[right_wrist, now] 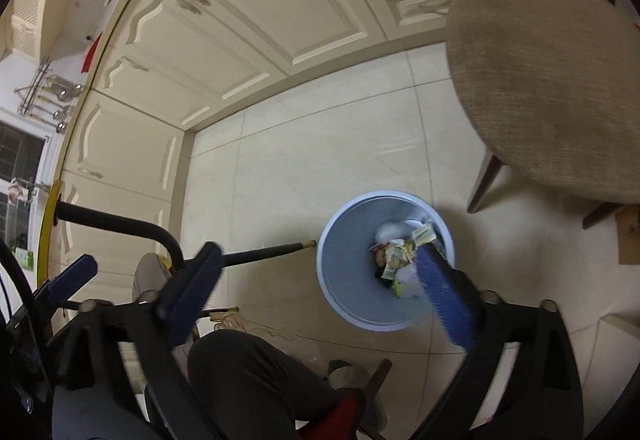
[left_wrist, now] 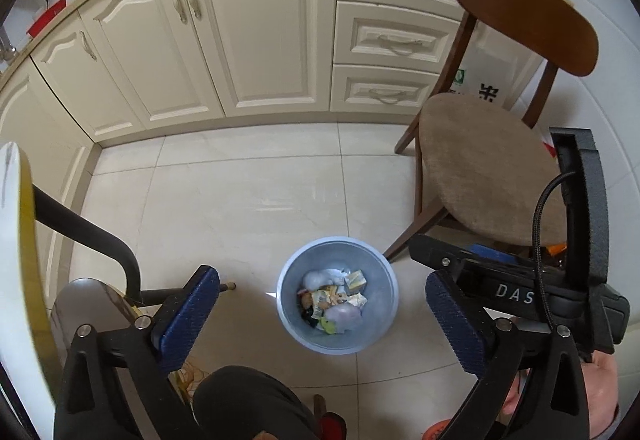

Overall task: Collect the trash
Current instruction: 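Open both tools over the blue bin to drop the lump and bag, then swing both tools back over the table toward the remaining trash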

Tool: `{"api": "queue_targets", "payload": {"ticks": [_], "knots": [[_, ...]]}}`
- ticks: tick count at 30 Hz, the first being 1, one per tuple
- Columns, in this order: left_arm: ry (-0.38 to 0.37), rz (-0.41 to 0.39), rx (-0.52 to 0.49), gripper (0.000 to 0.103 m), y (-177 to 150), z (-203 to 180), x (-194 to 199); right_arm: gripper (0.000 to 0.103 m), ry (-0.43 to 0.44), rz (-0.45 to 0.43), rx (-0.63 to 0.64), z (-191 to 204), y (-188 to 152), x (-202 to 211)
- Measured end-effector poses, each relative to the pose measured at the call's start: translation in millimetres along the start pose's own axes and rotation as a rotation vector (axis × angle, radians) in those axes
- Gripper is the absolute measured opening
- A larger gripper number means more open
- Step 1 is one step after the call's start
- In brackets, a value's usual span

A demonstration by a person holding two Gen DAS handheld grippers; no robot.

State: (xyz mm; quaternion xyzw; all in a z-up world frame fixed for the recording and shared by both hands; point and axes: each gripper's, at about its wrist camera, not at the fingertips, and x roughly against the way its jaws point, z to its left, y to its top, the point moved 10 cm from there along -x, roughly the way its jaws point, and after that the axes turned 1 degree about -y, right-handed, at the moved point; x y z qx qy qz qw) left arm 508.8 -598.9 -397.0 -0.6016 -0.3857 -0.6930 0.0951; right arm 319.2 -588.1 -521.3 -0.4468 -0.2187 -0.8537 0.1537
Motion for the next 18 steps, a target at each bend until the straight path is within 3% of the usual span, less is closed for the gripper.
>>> {"api": "queue_targets", "payload": {"ticks": [8, 18], "knots": [[-0.02, -0.094, -0.02, 0.102, -20, -2, 59, 0.103, -0.062, -0.034, 0.012, 11, 3, 33], [-0.034, -0.256, -0.008, 0.102, -60, 29, 160, 0.103, -0.052, -0.163, 0.113, 79, 7, 103]]}}
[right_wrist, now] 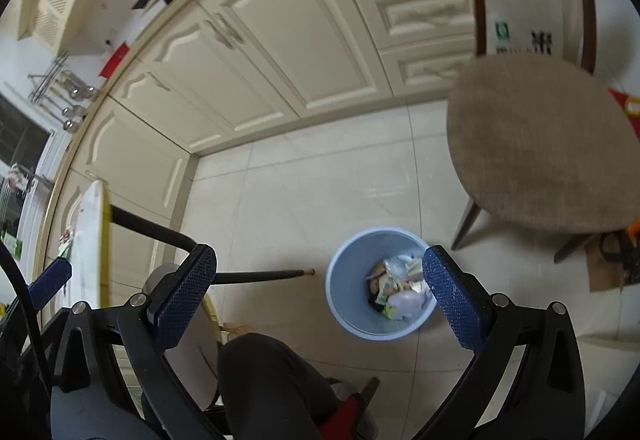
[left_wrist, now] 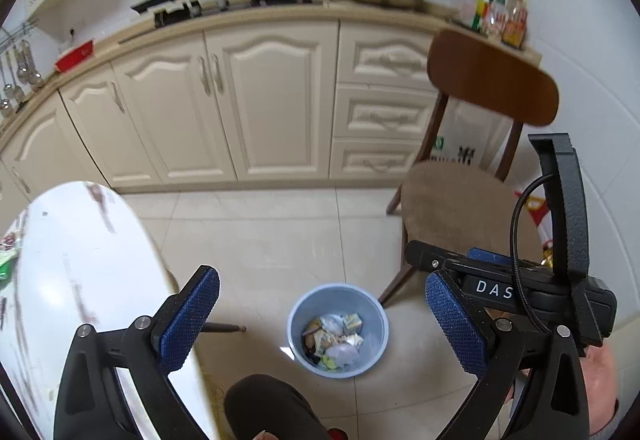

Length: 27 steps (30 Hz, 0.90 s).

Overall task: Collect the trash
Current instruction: 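Swing both tools back over the table toward the remaining trash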

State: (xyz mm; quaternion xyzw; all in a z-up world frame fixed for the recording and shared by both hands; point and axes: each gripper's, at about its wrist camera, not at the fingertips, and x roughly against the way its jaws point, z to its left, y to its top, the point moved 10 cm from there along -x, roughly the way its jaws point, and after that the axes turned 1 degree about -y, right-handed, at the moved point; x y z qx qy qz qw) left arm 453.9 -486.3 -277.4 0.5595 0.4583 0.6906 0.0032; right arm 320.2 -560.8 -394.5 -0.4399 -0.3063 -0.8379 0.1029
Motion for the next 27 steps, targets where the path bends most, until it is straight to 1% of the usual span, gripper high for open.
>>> {"api": "queue_targets", "payload": {"ticks": [6, 12, 20, 23, 24, 26, 27], "knots": [[0.012, -0.105, 0.036, 0.102, -23, 40, 76, 0.103, 0.015, -0.064, 0.08, 51, 4, 37], [0.058, -0.196, 0.105, 0.102, -57, 93, 151, 0.103, 0.034, -0.123, 0.19, 117, 1, 67], [0.165, -0.287, 0.221, 0.102, -118, 161, 237, 0.103, 0.062, -0.205, 0.37, 223, -20, 98], [0.21, -0.308, 0.269, 0.102, -140, 183, 262, 0.103, 0.073, -0.233, 0.443, 266, -33, 105], [0.232, -0.316, 0.292, 0.102, -151, 195, 274, 0.103, 0.079, -0.241, 0.477, 284, -40, 107], [0.263, -0.328, 0.33, 0.102, -161, 205, 284, 0.103, 0.092, -0.249, 0.528, 313, -50, 108], [0.283, -0.336, 0.357, 0.102, -174, 216, 295, 0.103, 0.098, -0.253, 0.549, 324, -56, 108]]}}
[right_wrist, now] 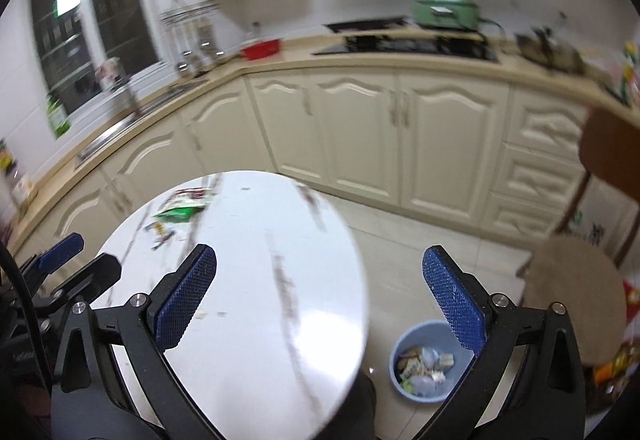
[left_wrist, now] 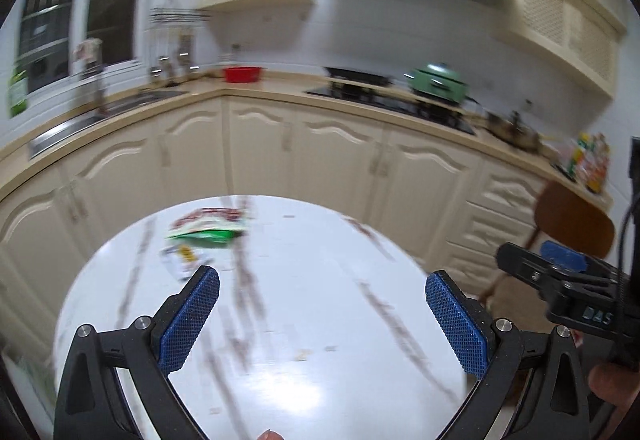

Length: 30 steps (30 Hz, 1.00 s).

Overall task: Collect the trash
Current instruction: 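Swing both tools back over the table toward the remaining trash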

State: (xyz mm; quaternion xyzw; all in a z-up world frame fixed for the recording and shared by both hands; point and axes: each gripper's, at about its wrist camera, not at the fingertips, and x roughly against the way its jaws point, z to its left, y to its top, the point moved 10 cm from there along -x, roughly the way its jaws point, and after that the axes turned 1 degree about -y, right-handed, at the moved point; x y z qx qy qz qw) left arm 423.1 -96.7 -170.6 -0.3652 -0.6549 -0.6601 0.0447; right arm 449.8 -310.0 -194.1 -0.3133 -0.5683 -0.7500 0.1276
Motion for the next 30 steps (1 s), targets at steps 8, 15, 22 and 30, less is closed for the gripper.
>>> {"api": "queue_targets", "payload": {"ticks": [8, 15, 22, 30], "knots": [[0.146, -0.006, 0.135, 0.102, -21, 83, 30, 0.103, 0.092, 0.008, 0.182, 106, -1, -23], [0.209, 0.066, 0.186, 0.102, -39, 120, 17, 0.103, 0.146, 0.07, 0.25, 159, -11, -64], [0.208, 0.156, 0.192, 0.102, -20, 131, -43, 0.103, 0.161, 0.136, 0.277, 174, -8, -123], [0.204, 0.266, 0.225, 0.102, 15, 148, -159, 0.103, 0.223, 0.228, 0.358, 198, 16, -221]]}}
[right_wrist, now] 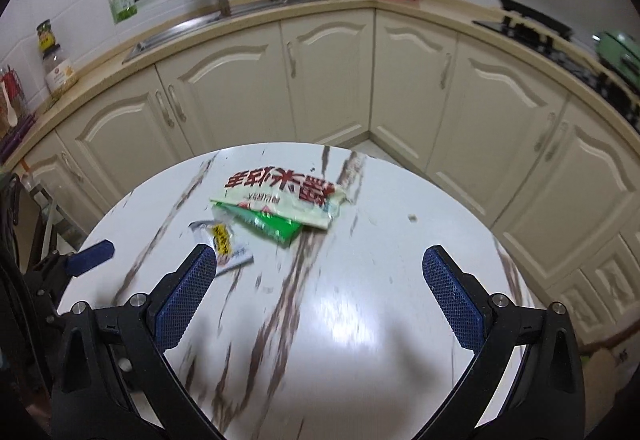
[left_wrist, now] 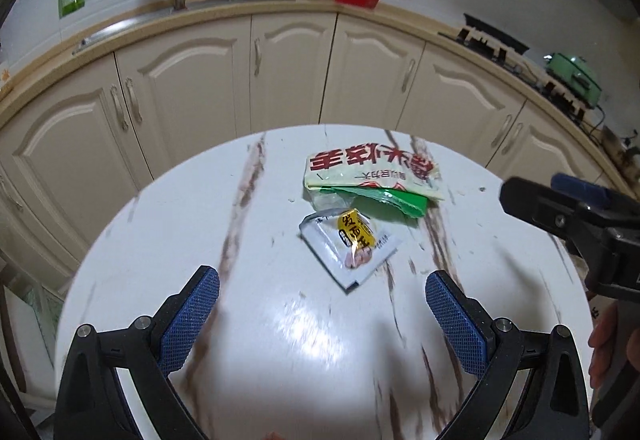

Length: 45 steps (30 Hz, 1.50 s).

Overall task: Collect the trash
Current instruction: 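Swing both tools back over the table toward the remaining trash, then grasp the white-and-yellow wrapper with the left tool while the right tool grasps the green snack bag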

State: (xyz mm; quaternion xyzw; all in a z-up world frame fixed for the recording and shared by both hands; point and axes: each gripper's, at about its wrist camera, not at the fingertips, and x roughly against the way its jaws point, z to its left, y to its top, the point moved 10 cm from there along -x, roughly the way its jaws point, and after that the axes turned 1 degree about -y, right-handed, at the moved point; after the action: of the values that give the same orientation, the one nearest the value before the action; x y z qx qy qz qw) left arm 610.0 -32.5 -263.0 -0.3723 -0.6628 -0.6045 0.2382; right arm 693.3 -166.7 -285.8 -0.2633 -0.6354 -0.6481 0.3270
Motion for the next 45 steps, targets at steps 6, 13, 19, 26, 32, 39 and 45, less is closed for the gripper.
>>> {"api": "queue_targets", "payload": {"ticks": [6, 13, 19, 26, 32, 39, 45], "knots": [[0.007, 0.06, 0.065, 0.102, 26, -2, -62, 0.103, 0.08, 0.101, 0.138, 12, 22, -72], [0.057, 0.017, 0.035, 0.093, 45, -5, -90, 0.103, 0.183, 0.214, 0.25, 26, 22, -126], [0.021, -0.008, 0.04, 0.064, 50, 13, -83, 0.095, 0.271, 0.245, 0.318, 45, 16, -140], [-0.007, -0.006, 0.033, 0.028, 44, 22, -84, 0.074, 0.305, 0.216, 0.312, 51, -3, -119], [0.002, 0.008, 0.022, 0.029, 37, 30, -74, 0.087, 0.253, 0.214, 0.344, 51, -10, -108], [0.015, 0.018, -0.003, 0.084, 41, 37, -70, 0.099, 0.242, 0.205, 0.428, 78, 4, -113], [0.055, 0.004, -0.023, 0.054, 42, 43, -79, 0.075, 0.255, 0.234, 0.457, 95, 3, -131]]}}
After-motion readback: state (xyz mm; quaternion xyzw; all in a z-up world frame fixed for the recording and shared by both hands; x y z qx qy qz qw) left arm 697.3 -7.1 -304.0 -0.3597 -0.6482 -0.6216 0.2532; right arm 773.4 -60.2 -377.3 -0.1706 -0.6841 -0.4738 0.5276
